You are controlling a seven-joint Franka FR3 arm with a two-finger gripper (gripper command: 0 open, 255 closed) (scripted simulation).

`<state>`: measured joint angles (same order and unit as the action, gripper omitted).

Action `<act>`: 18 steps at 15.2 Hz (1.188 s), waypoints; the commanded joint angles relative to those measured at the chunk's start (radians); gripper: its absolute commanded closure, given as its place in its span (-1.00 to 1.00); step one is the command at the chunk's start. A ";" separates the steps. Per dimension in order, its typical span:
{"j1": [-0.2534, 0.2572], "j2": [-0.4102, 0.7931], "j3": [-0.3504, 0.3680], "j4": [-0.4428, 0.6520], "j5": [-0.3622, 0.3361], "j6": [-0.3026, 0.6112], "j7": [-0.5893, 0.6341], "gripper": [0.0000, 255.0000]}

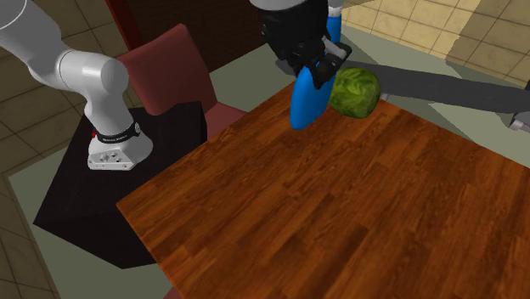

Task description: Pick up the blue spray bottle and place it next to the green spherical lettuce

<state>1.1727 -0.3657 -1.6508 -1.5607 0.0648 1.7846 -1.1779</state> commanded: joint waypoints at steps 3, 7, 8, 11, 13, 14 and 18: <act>-0.076 0.070 0.116 -0.078 0.062 0.055 0.040 1.00; -0.126 0.114 0.228 -0.127 0.096 0.102 0.095 1.00; -0.133 0.123 0.252 -0.136 0.103 0.114 0.111 1.00; -0.135 0.147 0.310 -0.155 0.116 0.146 0.160 1.00; -0.121 0.165 0.333 -0.161 0.127 0.165 0.193 1.00; -0.111 0.176 0.340 -0.163 0.134 0.174 0.208 1.00; -0.058 0.245 0.341 -0.154 0.189 0.201 0.251 1.00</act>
<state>1.0960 -0.1450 -1.2989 -1.7130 0.2280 1.9739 -0.9303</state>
